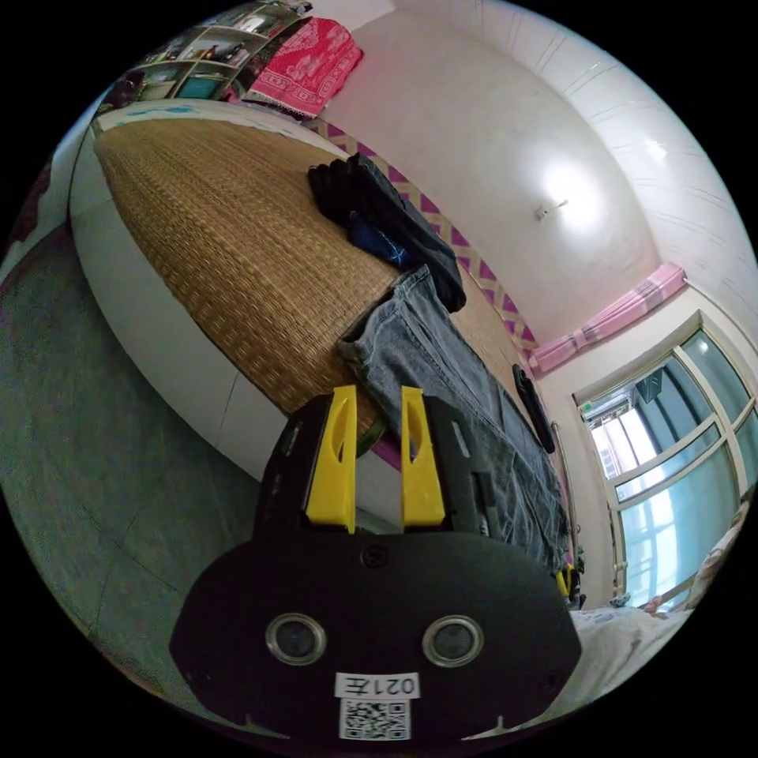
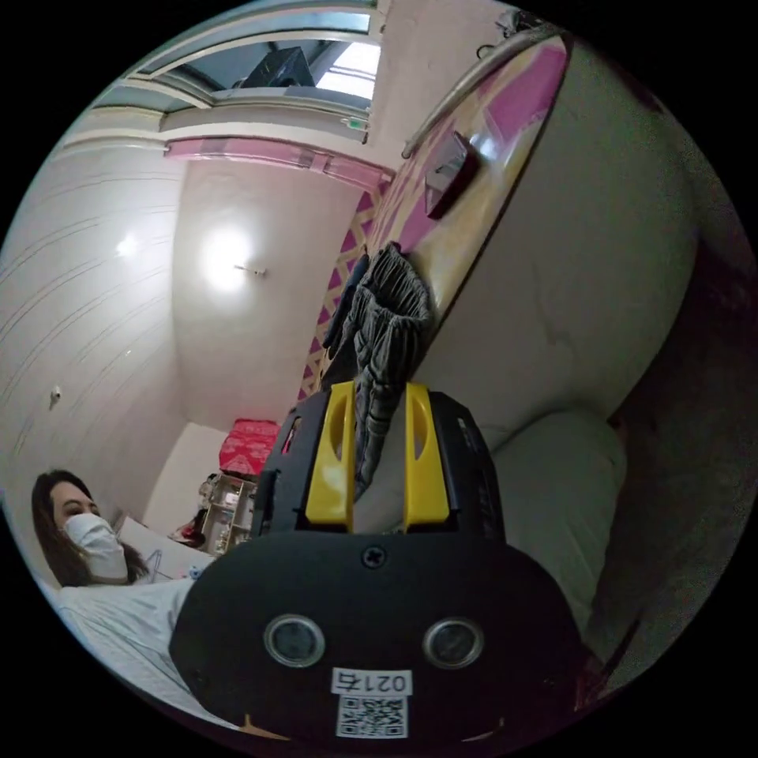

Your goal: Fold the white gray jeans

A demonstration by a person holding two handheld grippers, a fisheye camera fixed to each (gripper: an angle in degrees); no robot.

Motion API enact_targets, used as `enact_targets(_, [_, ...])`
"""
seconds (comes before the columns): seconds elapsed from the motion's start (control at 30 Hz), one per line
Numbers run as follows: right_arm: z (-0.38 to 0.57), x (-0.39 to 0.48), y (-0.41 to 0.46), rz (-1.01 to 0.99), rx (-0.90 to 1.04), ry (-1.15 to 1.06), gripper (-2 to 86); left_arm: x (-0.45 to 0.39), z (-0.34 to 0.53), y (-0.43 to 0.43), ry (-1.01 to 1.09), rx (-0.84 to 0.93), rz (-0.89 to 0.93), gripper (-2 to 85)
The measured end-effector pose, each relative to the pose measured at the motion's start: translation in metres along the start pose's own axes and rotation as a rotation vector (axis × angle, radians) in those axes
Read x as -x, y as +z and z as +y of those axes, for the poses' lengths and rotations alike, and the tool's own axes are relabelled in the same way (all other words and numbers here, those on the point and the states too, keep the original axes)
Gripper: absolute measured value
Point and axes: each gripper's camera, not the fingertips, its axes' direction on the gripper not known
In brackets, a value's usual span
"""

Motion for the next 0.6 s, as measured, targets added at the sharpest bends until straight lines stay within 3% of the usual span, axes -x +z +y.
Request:
enact_targets(0.43, [0.000,0.012,0.051,-0.063,0.150,0.028,5.6,0.004,-0.011,0.053,-0.028,0.110,0.116,7.2])
enact_targets(0.6, [0.001,0.022,0.069,0.009,0.181,0.028,1.1,0.005,-0.017,0.074,-0.030,0.118,0.120,-0.1])
